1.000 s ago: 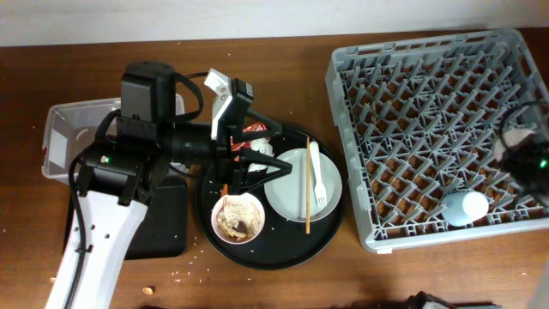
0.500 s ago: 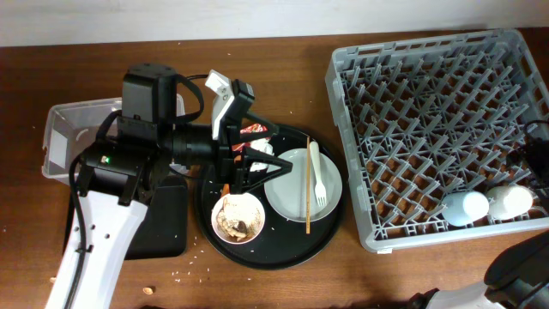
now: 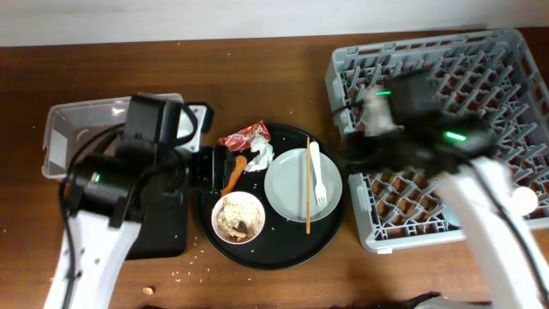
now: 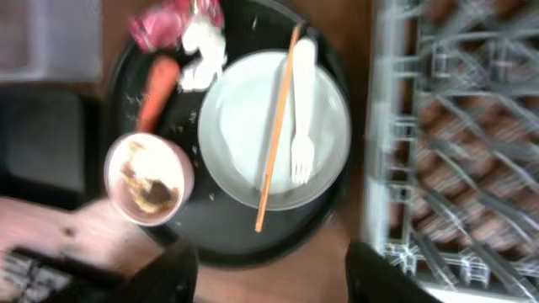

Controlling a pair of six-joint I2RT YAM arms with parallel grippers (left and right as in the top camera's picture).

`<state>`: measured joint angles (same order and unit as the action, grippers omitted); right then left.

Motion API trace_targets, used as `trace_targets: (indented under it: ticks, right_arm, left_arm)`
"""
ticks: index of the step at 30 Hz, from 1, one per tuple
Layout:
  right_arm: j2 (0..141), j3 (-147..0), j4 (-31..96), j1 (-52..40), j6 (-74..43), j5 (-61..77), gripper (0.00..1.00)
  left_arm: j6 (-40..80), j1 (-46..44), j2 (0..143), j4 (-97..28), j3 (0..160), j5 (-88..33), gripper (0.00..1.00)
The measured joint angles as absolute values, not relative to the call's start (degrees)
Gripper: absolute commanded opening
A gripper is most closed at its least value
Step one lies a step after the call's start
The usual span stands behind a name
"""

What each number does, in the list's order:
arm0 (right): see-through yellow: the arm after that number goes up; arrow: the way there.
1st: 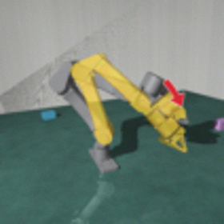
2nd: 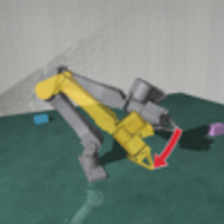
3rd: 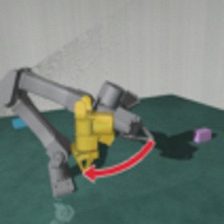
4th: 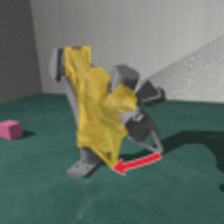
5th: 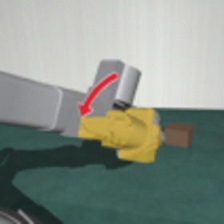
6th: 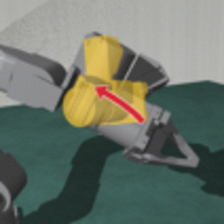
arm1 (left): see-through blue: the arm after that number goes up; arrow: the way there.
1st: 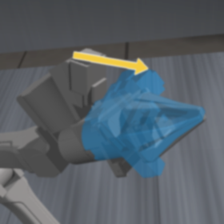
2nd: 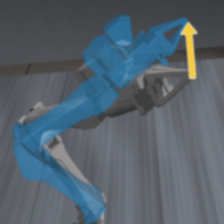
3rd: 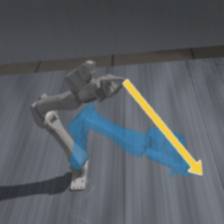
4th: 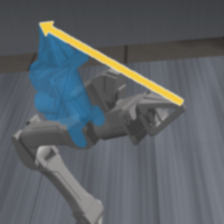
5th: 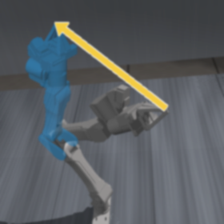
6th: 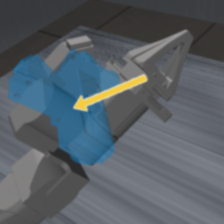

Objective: Sort waste into correct bins and load items into the dishwasher rack
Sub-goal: 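Reach the right gripper to the white plate and grip its rim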

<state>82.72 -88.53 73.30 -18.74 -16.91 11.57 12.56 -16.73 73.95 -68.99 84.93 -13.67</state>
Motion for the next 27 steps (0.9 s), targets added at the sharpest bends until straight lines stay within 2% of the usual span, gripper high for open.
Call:
trace_targets:
  ticks: [3, 4, 6, 12, 13, 16, 22, 27]
  right_arm:
    - [93.3, -84.4, 64.4, -23.4, -18.9, 6.2, 0.47]
    - [97.8, -84.3, 61.7, -23.7, -19.5, 3.9, 0.46]
    - [103.0, -84.3, 58.3, -23.7, -19.7, 2.0, 0.43]
    - [116.8, -84.2, 54.8, -23.7, -19.9, 0.4, 0.33]
    - [118.1, -84.1, 54.8, -23.8, -20.0, 0.2, 0.27]
    - [118.7, -84.1, 54.8, -24.7, -20.1, 0.0, 0.10]
    - [116.6, -84.2, 58.1, -25.0, -20.5, -2.5, 0.04]
    - [98.4, -87.1, 60.8, -24.4, -18.0, -7.4, 0.04]
  left_arm:
    - [15.0, -17.9, 68.8, -71.2, 85.0, -8.4, 0.87]
    - [15.3, -18.0, 67.9, -72.2, 85.0, -7.4, 0.87]
    - [15.7, -17.9, 67.8, -73.6, 85.0, -6.6, 0.98]
    - [16.1, -17.9, 67.8, -73.8, 85.0, -6.3, 0.99]
    - [16.1, -17.9, 67.8, -73.8, 85.0, -6.3, 0.99]
    - [16.1, -17.9, 67.8, -73.8, 85.0, -6.3, 0.99]
    - [16.1, -17.9, 67.8, -73.8, 85.0, -6.3, 0.99]
    - [16.1, -17.9, 67.8, -73.8, 85.0, -6.1, 0.99]
